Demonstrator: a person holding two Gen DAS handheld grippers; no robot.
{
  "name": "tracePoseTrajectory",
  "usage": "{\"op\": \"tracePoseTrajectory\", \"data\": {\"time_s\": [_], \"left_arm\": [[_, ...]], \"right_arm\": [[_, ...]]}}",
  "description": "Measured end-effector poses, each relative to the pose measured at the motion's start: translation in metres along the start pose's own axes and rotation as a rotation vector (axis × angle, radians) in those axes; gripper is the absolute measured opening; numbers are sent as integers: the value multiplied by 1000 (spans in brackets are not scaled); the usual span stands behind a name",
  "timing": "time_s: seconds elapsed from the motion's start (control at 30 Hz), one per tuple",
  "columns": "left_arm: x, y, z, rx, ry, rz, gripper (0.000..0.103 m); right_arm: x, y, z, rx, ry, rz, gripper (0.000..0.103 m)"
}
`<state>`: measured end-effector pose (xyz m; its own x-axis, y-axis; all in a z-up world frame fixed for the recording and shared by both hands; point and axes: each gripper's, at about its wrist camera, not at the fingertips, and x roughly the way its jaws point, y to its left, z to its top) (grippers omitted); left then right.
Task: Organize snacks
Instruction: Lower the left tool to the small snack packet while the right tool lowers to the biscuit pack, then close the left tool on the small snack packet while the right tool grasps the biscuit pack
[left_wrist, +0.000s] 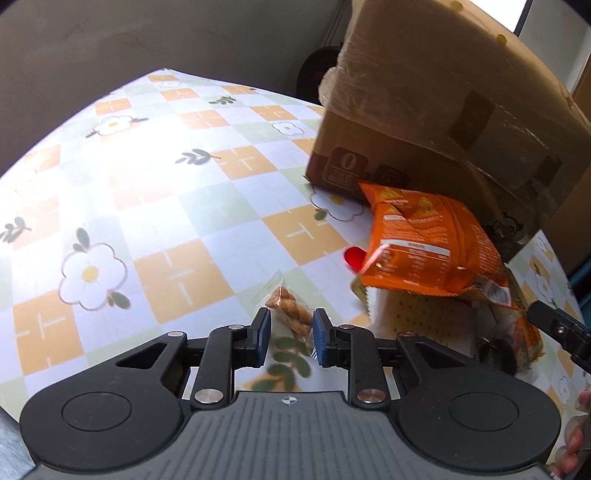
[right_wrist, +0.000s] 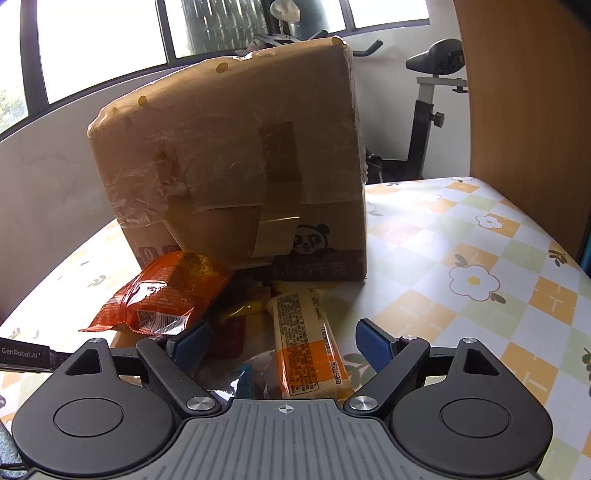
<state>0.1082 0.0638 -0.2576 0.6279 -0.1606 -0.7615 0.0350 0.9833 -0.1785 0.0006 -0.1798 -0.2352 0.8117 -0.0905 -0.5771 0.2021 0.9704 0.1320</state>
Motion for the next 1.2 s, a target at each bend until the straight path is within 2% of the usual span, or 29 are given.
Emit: {"op": "tracePoseTrajectory", "data": {"time_s": [0.07,0.1,0.17,0.23,0.37,0.5,0.53,0.57,0.67,0.7,0.77,0.93,1.2], "left_arm": [[0,13,8,-35,-12,43,27],[0,21,11,-85,-15,50,27],[-5,31,16,-151,-28,34,34],[-10,29,18,-153,-48,36,48],[-3,20,17,-157,-37,60,51],[12,9,18,-108,-47,110,48],[15,6,17,-88,-52,117,42],[17,4,16,-62,-64,124,42],[19,2,10,38,-99,128,20],[18,4,8,47,-106,118,19],[13,10,5,47,-108,85,19],[8,8,-5,110,-116,76,19],[9,7,-7,120,-138,76,19]], "right_arm": [[0,0,0,2,1,-2,84],[0,-1,0,4,1,-3,84],[1,-2,-1,9,2,-3,84],[2,-2,0,12,3,-3,83],[2,-1,-1,3,2,1,83],[2,-3,-1,7,1,-5,83],[1,-4,-1,12,0,-8,83],[1,-5,-1,17,-1,-9,83],[2,-10,-2,34,1,-15,81],[2,-12,-3,38,4,-17,80],[3,-16,-5,43,10,-22,78],[9,-23,-7,36,16,-38,69],[32,-15,4,-98,61,-10,58]]}}
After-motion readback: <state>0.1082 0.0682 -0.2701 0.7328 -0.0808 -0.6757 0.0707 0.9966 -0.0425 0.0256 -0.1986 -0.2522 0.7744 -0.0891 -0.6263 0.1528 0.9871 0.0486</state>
